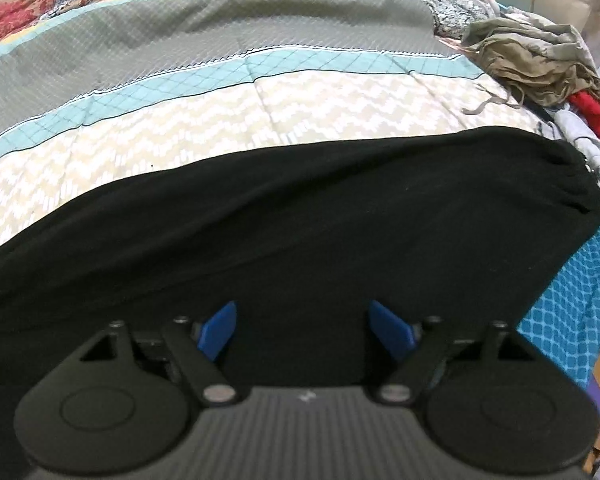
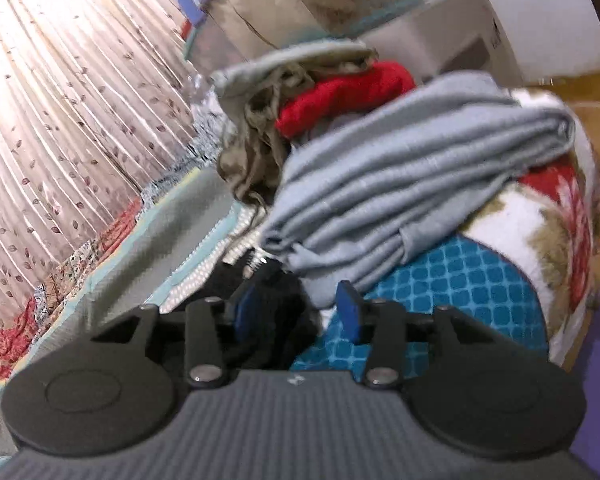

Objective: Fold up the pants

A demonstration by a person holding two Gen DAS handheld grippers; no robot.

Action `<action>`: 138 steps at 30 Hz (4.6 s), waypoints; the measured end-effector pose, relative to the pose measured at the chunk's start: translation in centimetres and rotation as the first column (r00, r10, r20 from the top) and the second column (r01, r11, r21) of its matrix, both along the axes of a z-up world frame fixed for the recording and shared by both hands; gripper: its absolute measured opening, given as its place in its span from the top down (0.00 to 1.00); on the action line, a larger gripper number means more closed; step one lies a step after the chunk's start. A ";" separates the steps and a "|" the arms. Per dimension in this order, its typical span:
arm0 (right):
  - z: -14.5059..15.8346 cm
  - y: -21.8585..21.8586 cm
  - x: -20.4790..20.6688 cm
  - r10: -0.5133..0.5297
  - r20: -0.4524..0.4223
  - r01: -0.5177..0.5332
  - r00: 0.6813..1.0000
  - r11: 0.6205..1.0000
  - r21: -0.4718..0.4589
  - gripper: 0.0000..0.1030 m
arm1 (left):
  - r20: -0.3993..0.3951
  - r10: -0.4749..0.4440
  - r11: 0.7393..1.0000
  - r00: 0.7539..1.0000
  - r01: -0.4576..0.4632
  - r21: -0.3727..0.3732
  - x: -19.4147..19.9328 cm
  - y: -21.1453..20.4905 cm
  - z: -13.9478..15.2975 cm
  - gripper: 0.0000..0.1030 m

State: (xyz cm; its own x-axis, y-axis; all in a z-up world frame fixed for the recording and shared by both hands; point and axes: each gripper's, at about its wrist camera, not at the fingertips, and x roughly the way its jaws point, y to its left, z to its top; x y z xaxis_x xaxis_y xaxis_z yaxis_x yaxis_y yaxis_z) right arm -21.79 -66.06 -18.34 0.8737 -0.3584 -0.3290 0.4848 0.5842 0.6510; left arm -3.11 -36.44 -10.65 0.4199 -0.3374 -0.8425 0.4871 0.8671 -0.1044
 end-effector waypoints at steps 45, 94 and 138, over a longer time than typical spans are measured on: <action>2.7 3.7 1.8 0.077 -0.013 -0.078 0.997 0.990 -0.118 0.65 | -0.138 -0.253 0.927 0.958 0.199 -0.319 2.3 -18.1 4.0 0.82; 1.5 19.0 8.4 0.412 -0.507 -0.649 0.757 0.562 -0.512 0.43 | -0.272 -0.118 0.946 0.955 0.025 -0.322 5.5 -16.8 0.5 0.79; 5.0 19.3 6.5 0.441 -0.272 -0.509 0.855 0.815 -0.278 0.61 | -0.165 0.052 0.909 0.985 -0.115 -0.401 1.8 3.5 1.4 0.58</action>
